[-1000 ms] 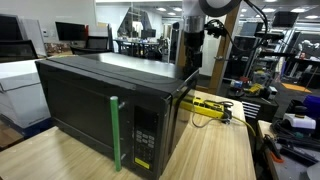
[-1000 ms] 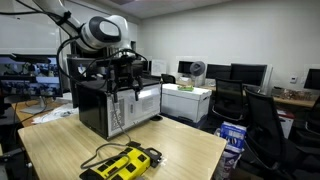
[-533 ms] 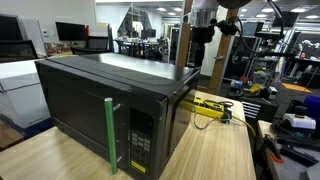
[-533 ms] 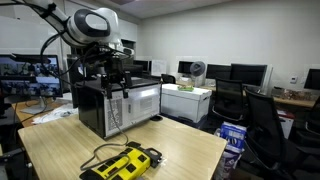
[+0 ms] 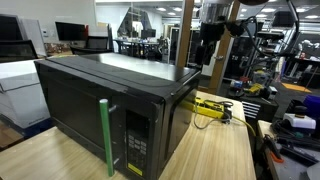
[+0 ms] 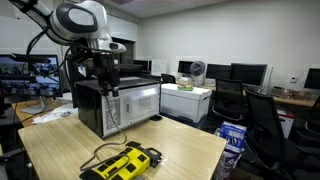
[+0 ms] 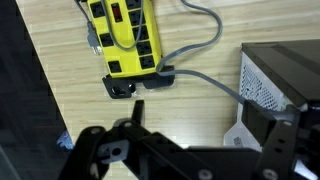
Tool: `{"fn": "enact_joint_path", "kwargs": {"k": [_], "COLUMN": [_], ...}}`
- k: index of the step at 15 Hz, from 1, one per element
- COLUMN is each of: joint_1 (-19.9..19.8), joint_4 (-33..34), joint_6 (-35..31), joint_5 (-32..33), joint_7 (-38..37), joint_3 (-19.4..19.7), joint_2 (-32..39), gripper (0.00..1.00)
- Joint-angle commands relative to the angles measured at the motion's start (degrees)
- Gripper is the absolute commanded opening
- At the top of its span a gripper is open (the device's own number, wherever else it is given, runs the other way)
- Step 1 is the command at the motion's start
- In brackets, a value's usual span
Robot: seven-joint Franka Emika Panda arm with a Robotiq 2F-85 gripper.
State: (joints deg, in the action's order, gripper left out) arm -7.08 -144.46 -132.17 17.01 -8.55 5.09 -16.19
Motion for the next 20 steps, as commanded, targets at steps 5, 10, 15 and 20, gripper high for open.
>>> {"fn": "enact_joint_path", "kwargs": {"k": [5, 10, 15, 20], "joint_1": [-0.47, -2.8, -2.68, -2.81], "joint_4": [-5.92, -5.94, -4.71, -4.94], "joint_6": [-5.95, -7.63, -6.08, -7.15], "joint_5": [0.1, 5.73, 4.36, 4.87], "joint_7": [-5.56, -4.77, -3.19, -3.21], "joint_3": [-2.86, -2.72, -2.04, -2.06], "joint_2": [-3.15, 1.84, -0.69, -1.13], "gripper": [1.0, 1.0, 1.0, 1.0]}}
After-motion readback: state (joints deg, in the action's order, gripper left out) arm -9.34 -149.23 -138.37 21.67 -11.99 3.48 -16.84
